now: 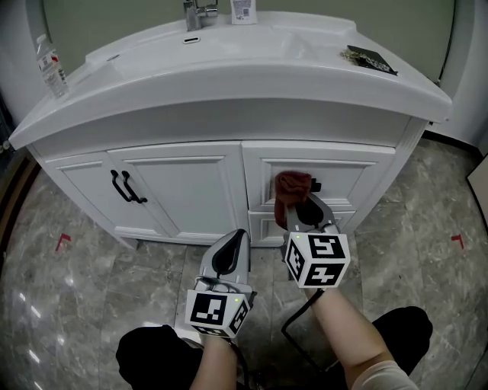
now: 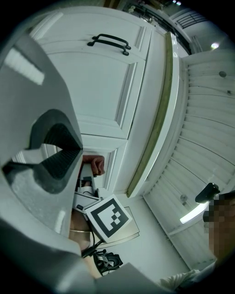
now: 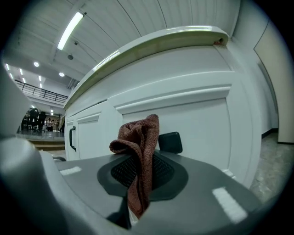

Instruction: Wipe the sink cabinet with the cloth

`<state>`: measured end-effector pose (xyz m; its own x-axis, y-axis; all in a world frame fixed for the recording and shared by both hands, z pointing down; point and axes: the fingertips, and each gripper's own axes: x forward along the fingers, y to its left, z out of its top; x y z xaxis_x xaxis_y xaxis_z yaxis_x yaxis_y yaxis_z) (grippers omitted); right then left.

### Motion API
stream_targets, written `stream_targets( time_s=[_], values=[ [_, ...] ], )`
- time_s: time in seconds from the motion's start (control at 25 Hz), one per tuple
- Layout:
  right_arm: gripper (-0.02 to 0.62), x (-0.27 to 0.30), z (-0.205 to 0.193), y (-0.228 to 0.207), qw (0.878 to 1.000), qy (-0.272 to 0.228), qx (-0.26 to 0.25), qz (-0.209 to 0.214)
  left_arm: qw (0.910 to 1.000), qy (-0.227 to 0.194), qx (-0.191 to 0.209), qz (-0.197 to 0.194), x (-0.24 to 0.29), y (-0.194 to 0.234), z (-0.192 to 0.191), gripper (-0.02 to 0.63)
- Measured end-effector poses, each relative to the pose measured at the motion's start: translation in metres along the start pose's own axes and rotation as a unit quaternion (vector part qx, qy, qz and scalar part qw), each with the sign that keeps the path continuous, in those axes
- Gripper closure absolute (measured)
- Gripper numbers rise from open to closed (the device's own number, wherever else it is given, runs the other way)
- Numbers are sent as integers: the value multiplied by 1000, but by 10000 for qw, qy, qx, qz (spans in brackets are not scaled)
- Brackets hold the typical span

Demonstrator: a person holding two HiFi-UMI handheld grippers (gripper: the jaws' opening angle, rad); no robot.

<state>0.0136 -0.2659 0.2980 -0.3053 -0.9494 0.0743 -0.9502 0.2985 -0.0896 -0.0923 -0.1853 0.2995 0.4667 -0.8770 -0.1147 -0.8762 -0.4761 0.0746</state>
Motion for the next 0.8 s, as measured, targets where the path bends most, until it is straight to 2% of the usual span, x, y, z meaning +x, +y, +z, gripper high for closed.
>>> stream_targets(
  time_s=[0.08, 0.2, 0.36, 0.64, 0.8],
  values=[
    [517, -8, -3, -2, 9999, 11, 138, 74, 10000, -13, -2, -35, 2, -3, 1, 606],
    [517, -27, 4, -3, 9997, -174, -5, 163, 9999, 22, 0, -114, 7, -11, -3, 606],
    [517, -43, 23, -28, 9990, -414, -138, -71, 9996, 92, 25, -256, 13, -25, -9, 606],
    [517, -43, 31, -54, 9988, -396, -211, -211, 9991, 180, 95, -383, 20, -40, -13, 606],
    [517, -41, 27, -78, 9986, -301, -29, -426, 9988, 204, 116, -429, 25, -46, -15, 606]
  ],
)
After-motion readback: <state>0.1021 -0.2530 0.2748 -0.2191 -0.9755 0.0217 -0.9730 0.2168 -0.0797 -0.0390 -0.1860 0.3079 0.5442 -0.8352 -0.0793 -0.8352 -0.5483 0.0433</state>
